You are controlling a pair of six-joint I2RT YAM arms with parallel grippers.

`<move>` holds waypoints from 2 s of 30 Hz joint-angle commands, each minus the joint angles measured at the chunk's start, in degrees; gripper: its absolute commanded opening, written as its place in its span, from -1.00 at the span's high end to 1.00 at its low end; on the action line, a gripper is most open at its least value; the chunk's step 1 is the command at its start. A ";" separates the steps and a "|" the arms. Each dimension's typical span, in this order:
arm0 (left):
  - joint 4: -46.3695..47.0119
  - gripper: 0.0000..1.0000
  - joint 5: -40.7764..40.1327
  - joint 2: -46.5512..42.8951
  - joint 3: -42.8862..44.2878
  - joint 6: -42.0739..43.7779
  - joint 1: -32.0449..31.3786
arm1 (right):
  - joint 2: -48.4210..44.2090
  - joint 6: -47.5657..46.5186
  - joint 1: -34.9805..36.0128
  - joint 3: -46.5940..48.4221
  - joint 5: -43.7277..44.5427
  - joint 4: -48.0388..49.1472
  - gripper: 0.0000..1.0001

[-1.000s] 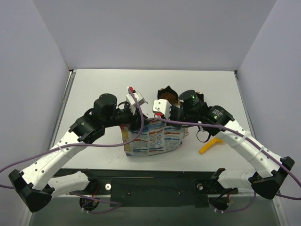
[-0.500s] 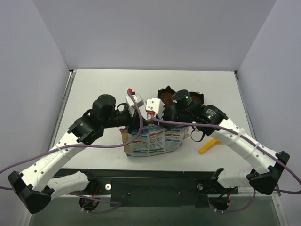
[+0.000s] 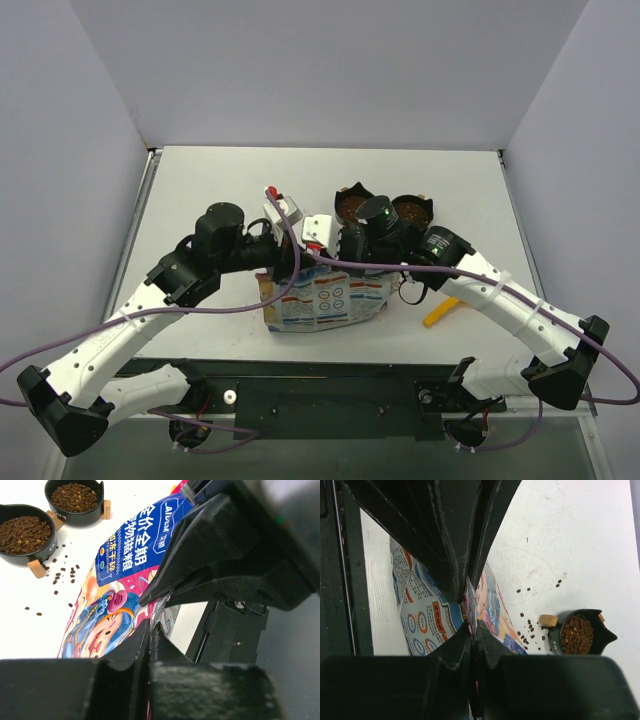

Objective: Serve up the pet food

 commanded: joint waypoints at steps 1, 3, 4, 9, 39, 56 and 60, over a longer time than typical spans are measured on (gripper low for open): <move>0.58 0.59 -0.07 -3.34 -0.27 -1.48 -0.49 | -4.25 -2.11 -3.34 0.92 7.53 2.50 1.00; -1.18 0.24 -3.49 -4.04 -0.80 0.28 -0.93 | -3.90 -1.94 -3.26 1.45 4.81 1.88 1.00; -2.14 0.18 -4.47 -4.13 -0.89 1.59 -1.11 | -3.90 -1.24 -3.08 1.45 3.67 1.96 1.00; -5.22 0.22 -6.67 -4.40 -0.45 5.29 -1.28 | -3.55 1.31 -2.99 0.84 2.34 4.95 1.00; -1.71 1.00 -17.04 -8.97 -1.77 1.95 -0.76 | -4.24 -3.07 -4.21 -0.92 24.75 -1.80 1.00; -4.08 1.00 -19.07 -10.64 -2.03 3.45 -0.58 | -10.40 -10.11 -16.52 -3.56 30.81 -9.72 1.00; -3.91 1.00 -18.98 -10.73 -2.29 3.27 -0.67 | -11.45 -10.73 -19.95 -3.64 31.17 -11.13 1.00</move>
